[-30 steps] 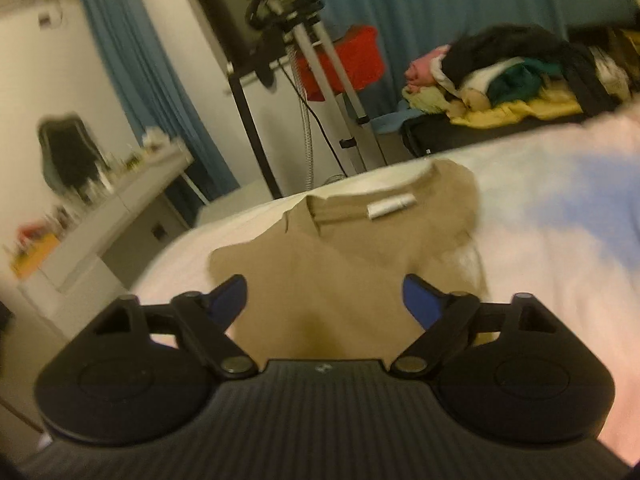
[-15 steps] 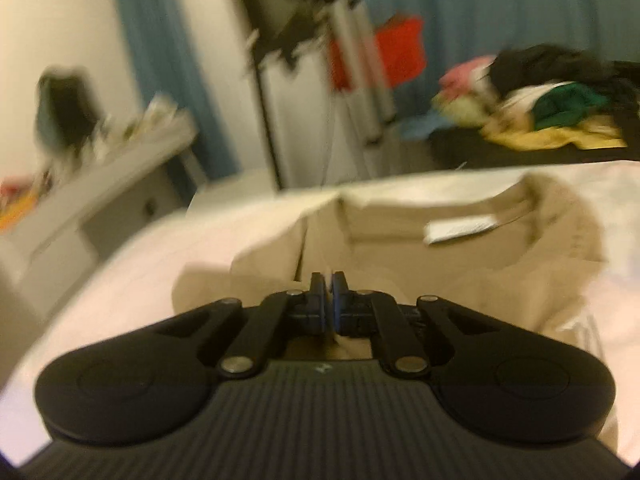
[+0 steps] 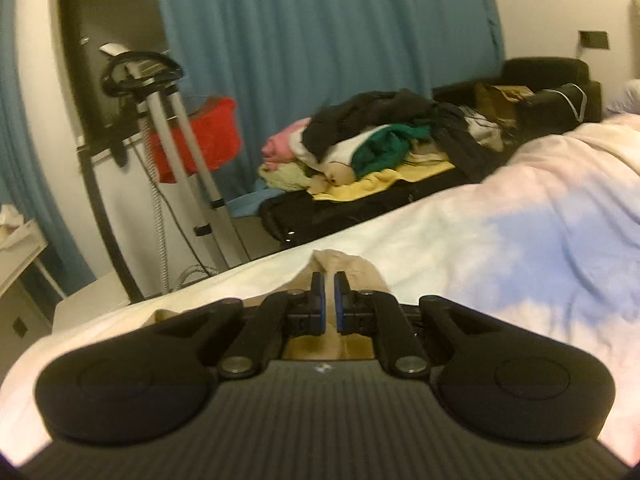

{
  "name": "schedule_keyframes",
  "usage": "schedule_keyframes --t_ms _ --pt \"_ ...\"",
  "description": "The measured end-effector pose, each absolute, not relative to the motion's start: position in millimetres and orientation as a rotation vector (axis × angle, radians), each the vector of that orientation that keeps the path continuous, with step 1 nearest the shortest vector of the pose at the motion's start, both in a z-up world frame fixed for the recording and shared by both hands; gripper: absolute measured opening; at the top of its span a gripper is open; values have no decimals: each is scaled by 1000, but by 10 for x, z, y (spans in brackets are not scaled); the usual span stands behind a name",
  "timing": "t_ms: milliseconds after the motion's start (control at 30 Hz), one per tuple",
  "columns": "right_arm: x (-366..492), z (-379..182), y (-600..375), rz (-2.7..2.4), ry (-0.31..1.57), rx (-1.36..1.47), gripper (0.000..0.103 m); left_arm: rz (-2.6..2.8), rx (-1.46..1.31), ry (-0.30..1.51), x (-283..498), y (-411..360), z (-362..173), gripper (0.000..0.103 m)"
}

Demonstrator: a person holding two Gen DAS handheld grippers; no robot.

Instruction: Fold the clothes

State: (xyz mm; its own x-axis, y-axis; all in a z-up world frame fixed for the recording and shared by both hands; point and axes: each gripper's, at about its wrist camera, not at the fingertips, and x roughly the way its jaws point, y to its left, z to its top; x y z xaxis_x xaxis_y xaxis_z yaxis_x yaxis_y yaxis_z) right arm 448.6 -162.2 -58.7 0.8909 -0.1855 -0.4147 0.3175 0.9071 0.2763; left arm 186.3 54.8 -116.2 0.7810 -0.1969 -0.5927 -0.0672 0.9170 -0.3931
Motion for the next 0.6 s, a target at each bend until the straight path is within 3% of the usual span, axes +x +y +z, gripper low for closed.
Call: schedule_keyframes --t_ms 67,100,133,600 --pt "4357 -532 -1632 -245 411 341 33 -74 -383 673 1881 510 -1150 76" --pt "4273 -505 -1633 -226 416 342 59 -75 -370 669 1907 499 -1154 76" --pt "4188 -477 -1634 -207 420 342 76 -77 -360 666 1925 487 -1157 76" --pt "1730 133 -1543 69 346 150 78 -133 -264 634 1492 373 -889 77"
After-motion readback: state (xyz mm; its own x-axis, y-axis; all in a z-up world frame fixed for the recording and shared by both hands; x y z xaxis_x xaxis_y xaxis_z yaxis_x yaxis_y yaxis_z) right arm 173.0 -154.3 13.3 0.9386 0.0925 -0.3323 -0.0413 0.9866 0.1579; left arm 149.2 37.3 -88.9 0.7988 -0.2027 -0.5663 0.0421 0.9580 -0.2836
